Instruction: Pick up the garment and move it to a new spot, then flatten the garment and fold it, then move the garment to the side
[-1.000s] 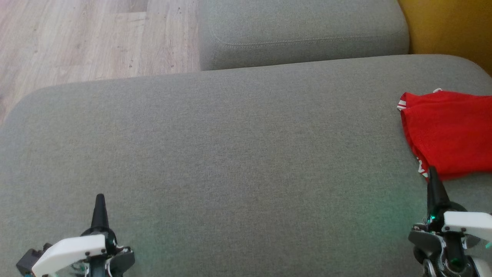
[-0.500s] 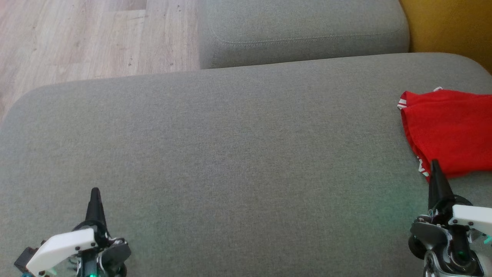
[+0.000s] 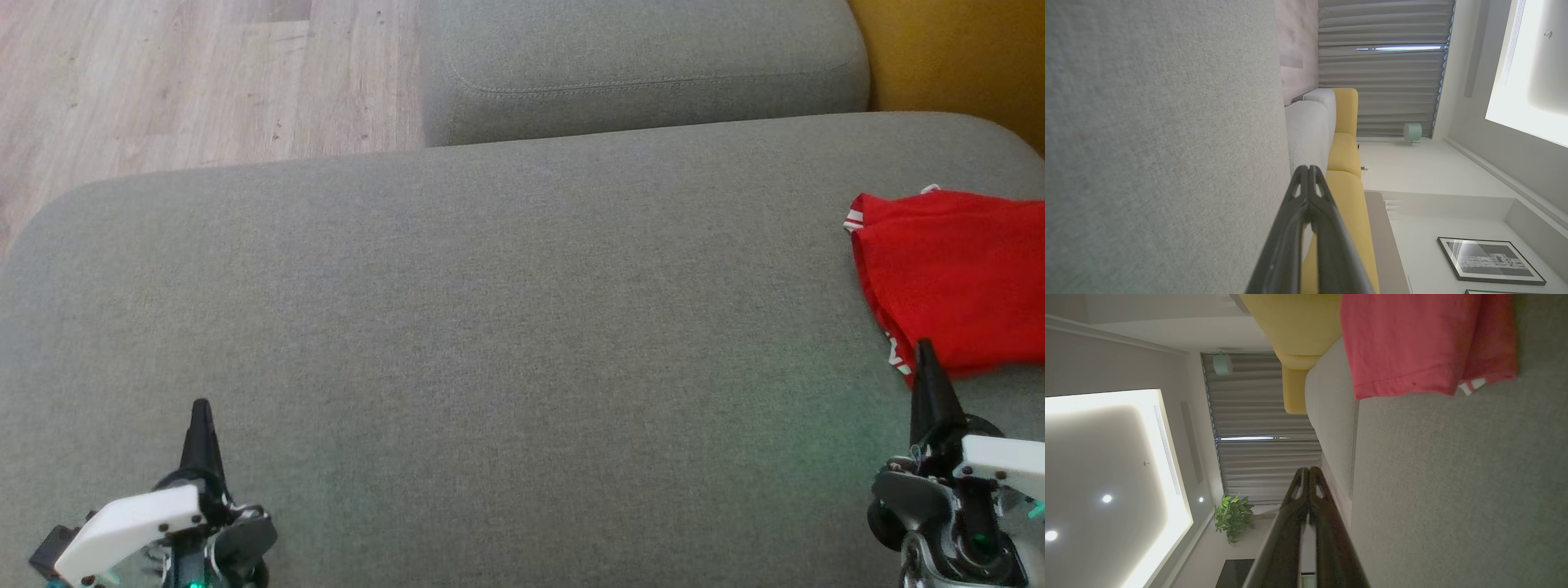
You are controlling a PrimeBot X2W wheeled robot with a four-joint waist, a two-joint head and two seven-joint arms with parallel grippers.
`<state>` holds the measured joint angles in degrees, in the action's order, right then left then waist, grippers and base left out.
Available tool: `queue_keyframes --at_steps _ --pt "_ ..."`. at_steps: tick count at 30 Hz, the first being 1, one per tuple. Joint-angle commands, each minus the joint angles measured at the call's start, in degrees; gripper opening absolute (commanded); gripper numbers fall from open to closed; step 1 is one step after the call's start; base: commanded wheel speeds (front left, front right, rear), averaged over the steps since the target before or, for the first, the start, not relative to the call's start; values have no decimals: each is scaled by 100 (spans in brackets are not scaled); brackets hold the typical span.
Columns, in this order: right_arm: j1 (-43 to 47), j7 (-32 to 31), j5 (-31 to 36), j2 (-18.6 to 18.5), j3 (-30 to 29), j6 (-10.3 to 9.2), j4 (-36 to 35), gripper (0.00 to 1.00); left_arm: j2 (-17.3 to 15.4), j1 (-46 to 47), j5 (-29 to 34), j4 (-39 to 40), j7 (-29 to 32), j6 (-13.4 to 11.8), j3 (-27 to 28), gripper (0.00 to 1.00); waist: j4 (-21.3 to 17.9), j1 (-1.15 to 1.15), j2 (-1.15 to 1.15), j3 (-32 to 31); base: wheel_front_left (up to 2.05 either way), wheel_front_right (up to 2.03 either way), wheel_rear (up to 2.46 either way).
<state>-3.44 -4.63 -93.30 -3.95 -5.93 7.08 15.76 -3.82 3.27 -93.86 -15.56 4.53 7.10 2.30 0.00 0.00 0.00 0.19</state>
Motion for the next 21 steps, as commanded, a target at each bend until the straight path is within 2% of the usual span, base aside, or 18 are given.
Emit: queue_keyframes --at_steps 1,21 --pt "-260 -57 -20 -9 101 41 -183 0 -45 275 9 161 41 38 229 0 0 0 0 0 0 0 0" --pt "-263 -88 13 18 62 41 -181 0 -14 279 47 158 77 38 274 0 0 0 0 -1 0 0 0"
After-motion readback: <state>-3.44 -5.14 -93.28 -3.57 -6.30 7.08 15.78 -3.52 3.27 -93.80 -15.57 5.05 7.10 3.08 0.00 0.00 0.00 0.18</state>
